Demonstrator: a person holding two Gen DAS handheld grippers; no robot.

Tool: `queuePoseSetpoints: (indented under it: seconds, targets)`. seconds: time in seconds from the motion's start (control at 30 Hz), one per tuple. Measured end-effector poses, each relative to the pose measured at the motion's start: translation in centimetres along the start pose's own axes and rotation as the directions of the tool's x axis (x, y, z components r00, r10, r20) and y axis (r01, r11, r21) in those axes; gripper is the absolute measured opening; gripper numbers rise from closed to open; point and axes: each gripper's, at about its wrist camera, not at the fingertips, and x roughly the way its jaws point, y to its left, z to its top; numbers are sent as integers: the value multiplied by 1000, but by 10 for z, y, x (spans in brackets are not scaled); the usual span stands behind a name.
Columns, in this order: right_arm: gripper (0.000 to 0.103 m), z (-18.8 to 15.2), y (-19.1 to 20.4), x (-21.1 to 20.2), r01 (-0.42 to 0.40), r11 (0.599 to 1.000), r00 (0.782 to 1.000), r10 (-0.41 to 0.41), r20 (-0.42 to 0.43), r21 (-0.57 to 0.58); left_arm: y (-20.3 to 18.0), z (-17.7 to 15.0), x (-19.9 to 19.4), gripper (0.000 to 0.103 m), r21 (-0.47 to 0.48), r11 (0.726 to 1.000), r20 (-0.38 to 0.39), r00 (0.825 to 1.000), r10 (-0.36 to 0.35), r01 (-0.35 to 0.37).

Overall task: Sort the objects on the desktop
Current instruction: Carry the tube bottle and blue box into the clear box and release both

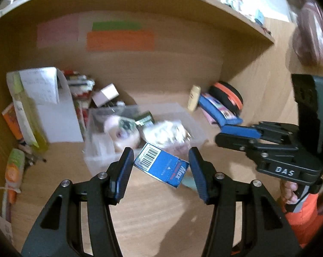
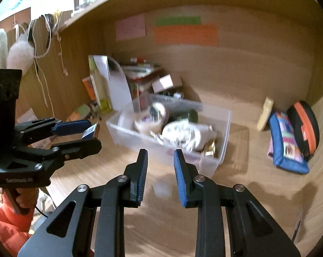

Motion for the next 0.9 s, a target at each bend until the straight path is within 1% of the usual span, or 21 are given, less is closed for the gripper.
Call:
queuePoseSetpoints:
  seconds: [0.13,0.2,0.27,0.3,0.37,0.4,0.47,0.53,0.6,0.63,0.7,0.73,0.77,0.83,0.9]
  targets:
    - [23,18,-5,-1,13,1000,999,-13,41,-1,12,14,4,53,-17,1000,24,999,26,-25]
    - [23,22,-7,3,16,1000,999,-16,40,-4,17,18,10,53,-23,999,18,999,45,-44]
    - [23,18,-10,14,-12,1000,1000,12,3,-1,21,17,18,53,-35,998,-3,999,42,-42]
    - [23,13,-9,19,-14,1000,1000,14,-20,-9,24,15,22,53,-41,998,-15,999,45,-45]
    - [23,-5,-2,33,18,998,996,-23,-83,-61,27,9,28,53,-47,998,-34,998,46,-48]
    - [23,-12,0,37,18,997,994,-26,-103,-77,28,5,30,53,-51,998,-40,998,42,-44]
    - [23,-34,6,54,-1,993,981,-22,-191,-116,29,1,34,53,-58,998,-55,998,34,-37]
    - [23,-48,7,69,4,989,965,-42,-258,-145,29,-3,39,53,-61,998,-68,997,29,-33]
    - [23,-59,3,83,12,988,950,-58,-307,-151,30,-7,41,53,-68,997,-76,997,18,-23]
    - [23,-63,0,89,5,990,941,-53,-333,-142,30,-8,42,53,-72,997,-79,997,13,-18]
    - [23,-69,-6,96,-13,992,928,-35,-371,-128,31,-12,42,53,-79,997,-81,997,11,-18]
    - [23,-70,-9,95,-39,993,928,-4,-373,-109,32,-13,42,53,-82,996,-82,997,13,-20]
    - [23,-70,-11,95,-48,994,925,6,-381,-102,32,-15,42,53,-87,996,-85,996,13,-21]
    - [23,-69,-13,93,-47,994,926,7,-378,-98,34,-17,43,53,-97,995,-91,996,7,-16]
    - [24,-70,-12,91,-72,992,923,28,-385,-100,33,-18,42,53,-98,995,-92,996,11,-20]
